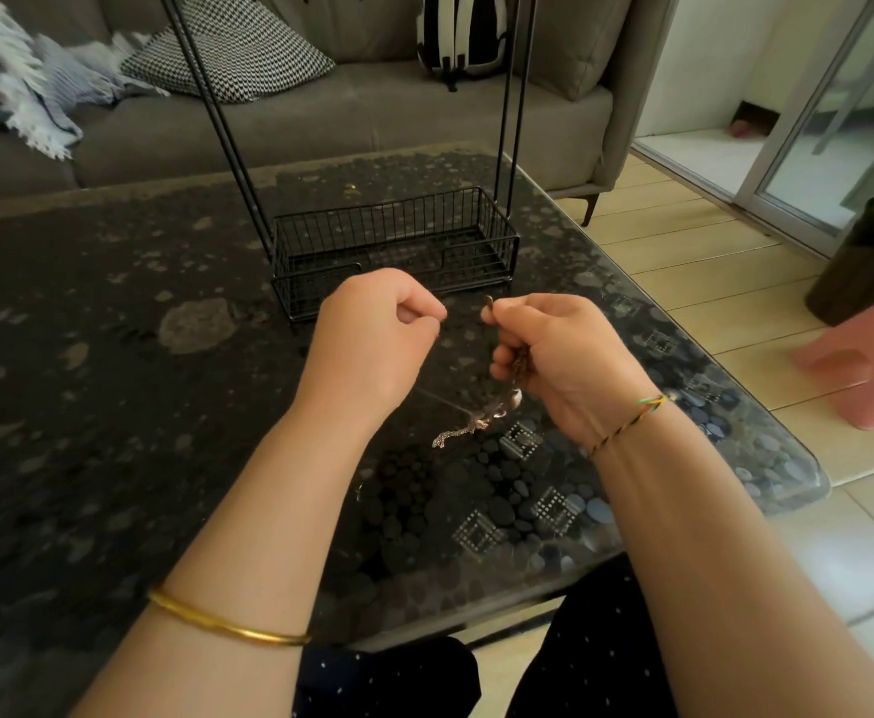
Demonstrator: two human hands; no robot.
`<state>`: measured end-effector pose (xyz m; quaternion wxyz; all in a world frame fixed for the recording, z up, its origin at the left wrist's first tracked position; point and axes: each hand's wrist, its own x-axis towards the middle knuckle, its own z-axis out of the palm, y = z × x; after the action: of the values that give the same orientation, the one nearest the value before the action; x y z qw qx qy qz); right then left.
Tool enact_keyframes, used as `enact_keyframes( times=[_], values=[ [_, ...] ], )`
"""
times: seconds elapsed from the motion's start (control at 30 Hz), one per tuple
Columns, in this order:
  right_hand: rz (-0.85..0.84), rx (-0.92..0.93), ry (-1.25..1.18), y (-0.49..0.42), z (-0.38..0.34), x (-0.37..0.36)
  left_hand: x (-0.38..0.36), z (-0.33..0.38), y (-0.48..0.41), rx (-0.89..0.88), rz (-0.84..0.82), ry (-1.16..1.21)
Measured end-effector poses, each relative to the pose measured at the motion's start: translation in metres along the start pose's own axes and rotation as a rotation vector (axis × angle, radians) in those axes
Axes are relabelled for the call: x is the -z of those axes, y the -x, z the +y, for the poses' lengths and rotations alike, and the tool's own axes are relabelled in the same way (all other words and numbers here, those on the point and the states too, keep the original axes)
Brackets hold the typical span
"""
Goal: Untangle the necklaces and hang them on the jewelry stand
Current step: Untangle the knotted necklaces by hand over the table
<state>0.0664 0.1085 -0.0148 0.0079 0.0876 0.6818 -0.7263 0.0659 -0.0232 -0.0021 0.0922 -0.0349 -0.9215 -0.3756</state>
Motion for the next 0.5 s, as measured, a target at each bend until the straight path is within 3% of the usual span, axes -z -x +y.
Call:
enact_keyframes(
  times=[0.13,0.3,0.5],
  values=[
    [0.043,0.012,0.033,-0.001,0.001,0.005,0.006,-0.004,-0.001,0.099,-0.067,-0.163],
    [0.051,-0.001,-0.006,-0.001,-0.001,0.011,0.009,-0.001,-0.004,0.271,-0.318,-0.34],
    [0.04,-0.072,-0.179,-0.002,-0.002,0.013,-0.001,-0.008,0.003,0.272,-0.466,-0.358]
  ],
)
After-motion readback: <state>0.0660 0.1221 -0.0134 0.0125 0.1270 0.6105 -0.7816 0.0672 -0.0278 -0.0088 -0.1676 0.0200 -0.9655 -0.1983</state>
